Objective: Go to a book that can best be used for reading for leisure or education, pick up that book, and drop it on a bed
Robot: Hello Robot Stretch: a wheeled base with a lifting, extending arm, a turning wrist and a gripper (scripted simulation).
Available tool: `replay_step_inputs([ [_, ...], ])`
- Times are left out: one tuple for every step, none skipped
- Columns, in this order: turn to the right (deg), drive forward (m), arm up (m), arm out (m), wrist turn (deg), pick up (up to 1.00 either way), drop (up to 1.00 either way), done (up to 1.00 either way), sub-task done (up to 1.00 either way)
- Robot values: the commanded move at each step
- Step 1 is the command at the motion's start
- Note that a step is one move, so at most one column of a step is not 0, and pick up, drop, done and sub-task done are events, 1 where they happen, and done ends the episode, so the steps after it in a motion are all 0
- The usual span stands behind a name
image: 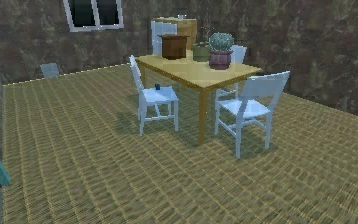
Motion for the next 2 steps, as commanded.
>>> replay_step_inputs([
  [0.0, 0.00, -0.32, 0.00, 0.0, 0.00, 0.00, 0.00, 0.00],
  [0.0, 0.00, 0.00, 0.00, 0.0, 0.00, 1.00, 0.00, 0.00],
])
